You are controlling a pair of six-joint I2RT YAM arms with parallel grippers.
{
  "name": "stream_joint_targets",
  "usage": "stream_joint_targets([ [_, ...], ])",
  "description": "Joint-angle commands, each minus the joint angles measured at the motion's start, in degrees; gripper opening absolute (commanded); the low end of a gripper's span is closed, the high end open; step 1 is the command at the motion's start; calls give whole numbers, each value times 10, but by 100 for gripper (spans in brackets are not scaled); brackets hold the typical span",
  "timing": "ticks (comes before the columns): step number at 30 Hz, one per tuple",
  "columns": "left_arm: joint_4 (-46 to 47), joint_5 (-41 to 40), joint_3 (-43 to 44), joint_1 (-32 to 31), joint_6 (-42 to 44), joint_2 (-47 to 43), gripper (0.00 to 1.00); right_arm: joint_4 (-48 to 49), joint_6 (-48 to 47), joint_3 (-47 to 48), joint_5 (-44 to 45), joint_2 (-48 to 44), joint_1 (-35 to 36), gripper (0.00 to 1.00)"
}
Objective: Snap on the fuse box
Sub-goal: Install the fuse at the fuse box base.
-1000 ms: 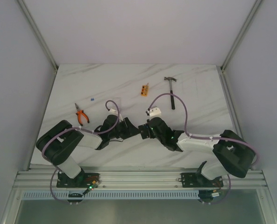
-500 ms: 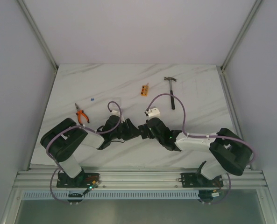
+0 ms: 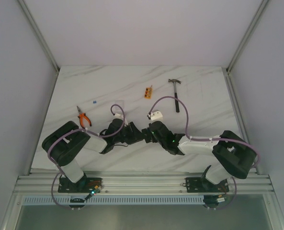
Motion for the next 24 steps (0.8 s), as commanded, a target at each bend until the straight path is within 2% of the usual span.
stream_joint_targets([
  [1, 16, 5, 9, -3, -6, 10, 47, 1, -6, 21, 28, 9, 10, 0],
  [7, 18, 6, 9, -3, -11, 10, 47, -22, -5, 28, 25, 1, 14, 18],
  [14, -2, -3, 9, -3, -5, -4, 47, -43, -3, 36, 12, -19, 15, 32],
  [20, -47, -20, 20, -3, 11, -22, 47, -85, 6, 53, 14, -29, 14, 36],
  [24, -103, -40, 36, -4, 32, -38, 46, -151, 7, 79, 7, -46, 12, 34],
])
